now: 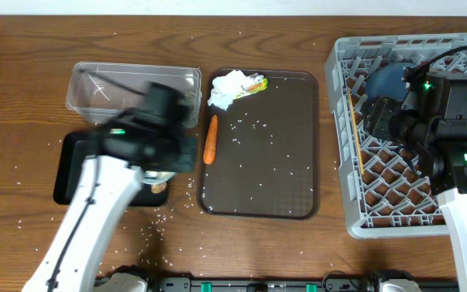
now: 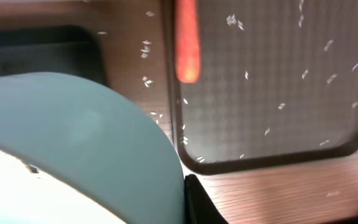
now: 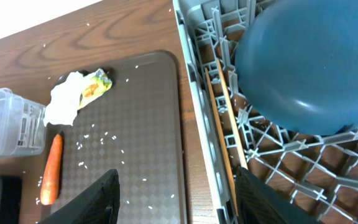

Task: Sort waste into correct bins and load items into the dishwasher rack
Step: 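Lift the white bowl with the left gripper and tip rice onto black tray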

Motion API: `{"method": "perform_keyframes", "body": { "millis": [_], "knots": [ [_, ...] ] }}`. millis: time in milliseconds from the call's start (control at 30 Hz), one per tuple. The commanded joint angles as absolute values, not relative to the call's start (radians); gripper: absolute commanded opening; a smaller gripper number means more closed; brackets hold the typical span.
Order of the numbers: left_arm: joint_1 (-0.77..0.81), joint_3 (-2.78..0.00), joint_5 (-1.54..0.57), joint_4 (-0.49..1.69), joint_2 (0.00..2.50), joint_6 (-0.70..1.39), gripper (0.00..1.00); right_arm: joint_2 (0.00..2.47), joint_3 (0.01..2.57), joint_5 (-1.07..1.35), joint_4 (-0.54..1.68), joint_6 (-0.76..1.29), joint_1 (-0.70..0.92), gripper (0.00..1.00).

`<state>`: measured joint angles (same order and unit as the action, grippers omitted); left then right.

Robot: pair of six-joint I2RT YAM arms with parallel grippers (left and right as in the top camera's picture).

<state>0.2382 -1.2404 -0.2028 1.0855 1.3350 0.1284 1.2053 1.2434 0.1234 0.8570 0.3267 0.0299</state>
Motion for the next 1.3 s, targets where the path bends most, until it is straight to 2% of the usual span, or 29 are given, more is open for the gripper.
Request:
{"method": "perform_keyframes", "body": {
  "millis": [0,200,300,533,833,1267],
  "knots": [
    [0.031,-1.226,-0.485,1.092,1.317,0.006,0.06,1.2,1.244,0.128,0.86,0.336,0.023,0.54],
    [-0.364,-1.136,-0.974,1.036,1.349,-0.212,0.06,1.2,1.244,0.128,0.86,0.336,0.023,0.54],
    [-0.501,-1.053,-1.147,0.936,1.368,-0.228,0.06,1.2,1.244,0.128,0.857,0.336,0.023,0.54],
    [-0.65,-0.816,-1.536,0.651,1.415,-0.294,0.07,1.2,1.244,0.128,0.857,0.336,0.023,0.54],
    [-0.723,-0.707,-1.572,0.616,1.43,-0.406,0.06,1.2,1.244,0.128,0.857,0.337,0.023,0.54],
    [-0.734,-0.69,-1.56,0.642,1.431,-0.496,0.06,1.2,1.244,0.128,0.857,0.336,0.023,0.53]
  ]
}}
